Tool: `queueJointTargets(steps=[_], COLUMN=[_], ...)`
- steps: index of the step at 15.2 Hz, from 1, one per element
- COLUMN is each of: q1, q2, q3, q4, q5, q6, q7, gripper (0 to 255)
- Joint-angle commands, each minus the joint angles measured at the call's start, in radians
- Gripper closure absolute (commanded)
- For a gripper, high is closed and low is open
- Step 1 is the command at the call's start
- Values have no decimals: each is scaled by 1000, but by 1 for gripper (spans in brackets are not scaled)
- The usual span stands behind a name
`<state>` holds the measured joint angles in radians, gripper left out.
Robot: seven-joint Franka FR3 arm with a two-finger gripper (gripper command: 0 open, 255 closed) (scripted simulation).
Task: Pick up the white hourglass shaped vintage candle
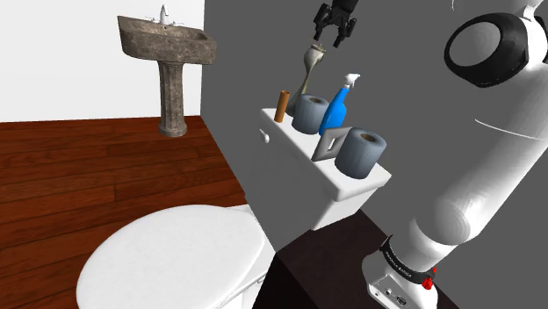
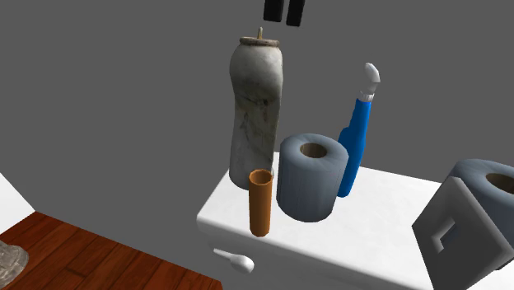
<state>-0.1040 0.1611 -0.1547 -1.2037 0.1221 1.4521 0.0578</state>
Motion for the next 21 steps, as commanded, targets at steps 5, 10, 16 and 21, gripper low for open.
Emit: queueJointTargets(steps=[5, 10, 16, 21], q1=[-12, -6, -6, -8], q2=[47, 18, 15, 25], q3=[-6, -4, -4, -5], q4=[18, -74, -78, -49], q5=[21, 15, 14, 16], q6=[25, 88, 89, 71], q7=[-5, -8, -8, -7], gripper=[0, 0, 255, 255])
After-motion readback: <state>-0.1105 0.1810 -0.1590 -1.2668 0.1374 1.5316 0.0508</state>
